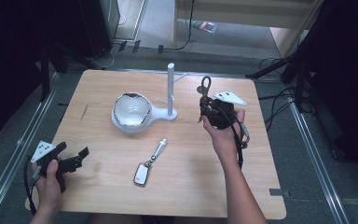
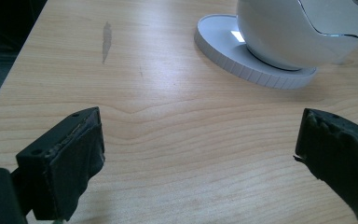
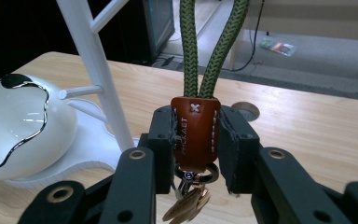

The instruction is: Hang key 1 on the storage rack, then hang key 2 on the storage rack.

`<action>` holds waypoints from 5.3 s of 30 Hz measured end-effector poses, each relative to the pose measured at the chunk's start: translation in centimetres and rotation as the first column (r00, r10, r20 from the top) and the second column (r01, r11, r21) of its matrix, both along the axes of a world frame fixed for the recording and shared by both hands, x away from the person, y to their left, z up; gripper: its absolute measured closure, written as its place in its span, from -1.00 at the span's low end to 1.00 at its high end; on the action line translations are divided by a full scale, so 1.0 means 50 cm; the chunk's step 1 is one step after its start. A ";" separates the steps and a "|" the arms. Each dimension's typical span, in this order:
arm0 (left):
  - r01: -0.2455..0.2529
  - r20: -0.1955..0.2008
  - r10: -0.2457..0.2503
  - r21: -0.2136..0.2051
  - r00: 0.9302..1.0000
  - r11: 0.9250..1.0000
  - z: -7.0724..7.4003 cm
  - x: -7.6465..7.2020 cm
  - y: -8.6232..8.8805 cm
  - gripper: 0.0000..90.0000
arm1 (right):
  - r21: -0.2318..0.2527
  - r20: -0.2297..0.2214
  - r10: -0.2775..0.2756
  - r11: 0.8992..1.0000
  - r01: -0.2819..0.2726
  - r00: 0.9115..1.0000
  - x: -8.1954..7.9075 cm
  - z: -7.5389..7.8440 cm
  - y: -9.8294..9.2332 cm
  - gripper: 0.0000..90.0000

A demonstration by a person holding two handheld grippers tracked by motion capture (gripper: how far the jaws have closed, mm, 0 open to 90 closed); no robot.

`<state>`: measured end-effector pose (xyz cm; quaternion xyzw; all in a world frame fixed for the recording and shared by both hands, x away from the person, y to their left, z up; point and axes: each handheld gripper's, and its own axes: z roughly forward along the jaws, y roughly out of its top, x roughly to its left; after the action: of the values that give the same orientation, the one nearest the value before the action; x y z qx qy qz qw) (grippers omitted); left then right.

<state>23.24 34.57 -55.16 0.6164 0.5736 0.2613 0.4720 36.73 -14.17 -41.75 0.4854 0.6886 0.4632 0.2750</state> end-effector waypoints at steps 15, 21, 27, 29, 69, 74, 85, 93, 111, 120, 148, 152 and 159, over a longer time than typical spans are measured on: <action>0.001 -0.003 -0.001 -0.001 1.000 1.000 0.000 0.001 0.001 -0.96 | -0.055 0.081 0.073 0.996 -0.068 0.994 0.008 0.000 0.035 0.54; 0.001 -0.003 -0.001 0.000 1.000 1.000 0.000 0.001 0.001 -0.96 | -0.031 0.094 0.099 0.995 -0.097 0.991 0.021 -0.003 0.033 0.54; 0.000 -0.003 0.000 0.001 1.000 1.000 0.000 0.001 0.000 -0.96 | -0.028 0.088 0.158 0.987 -0.157 0.983 0.034 -0.009 0.041 0.54; 0.000 -0.003 0.000 0.001 1.000 1.000 0.000 0.001 0.000 -0.96 | -0.022 0.086 0.169 0.986 -0.168 0.982 0.039 -0.009 0.046 0.54; -0.001 0.004 0.001 -0.002 1.000 1.000 0.000 0.000 0.001 -0.96 | 0.123 -0.073 0.291 0.952 -0.281 0.954 0.110 -0.013 0.066 0.53; -0.001 0.004 0.001 -0.002 1.000 1.000 0.000 0.000 0.000 -0.96 | 0.099 -0.090 0.310 0.948 -0.301 0.946 0.106 -0.019 0.075 0.53; -0.002 0.004 0.002 -0.002 1.000 1.000 0.000 0.000 0.000 -0.96 | 0.069 -0.084 0.275 0.960 -0.270 0.958 0.095 -0.031 0.083 0.32; -0.003 0.002 0.003 -0.001 1.000 1.000 0.000 0.000 0.000 -0.96 | -0.006 -0.079 0.257 0.966 -0.259 0.963 0.066 -0.014 0.093 0.26; -0.001 0.001 0.001 0.007 1.000 1.000 0.000 0.000 0.000 -0.96 | -0.049 -0.236 0.199 0.975 -0.216 0.951 0.007 -0.035 0.112 0.18; -0.001 0.001 0.001 0.006 1.000 1.000 0.000 0.000 0.000 -0.96 | -0.091 -0.333 0.154 0.977 -0.194 0.930 -0.017 -0.056 0.130 0.03; -0.004 0.002 0.004 0.000 1.000 1.000 0.000 0.000 0.000 -0.96 | -0.226 -0.579 -0.051 0.969 -0.100 0.814 -0.060 -0.144 0.226 -0.89; -0.004 0.002 0.004 0.000 1.000 1.000 0.000 0.000 0.000 -0.96 | -0.253 -0.601 -0.073 0.962 -0.103 0.796 -0.067 -0.155 0.245 -0.83; -0.006 0.000 0.006 -0.002 1.000 1.000 0.000 0.000 0.001 -0.96 | -0.274 -0.615 -0.079 0.954 -0.119 0.784 -0.075 -0.162 0.261 -0.64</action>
<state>23.26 34.60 -55.17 0.6143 0.5756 0.2624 0.4717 33.00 -1.12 -49.85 0.5556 0.8075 0.1718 0.0986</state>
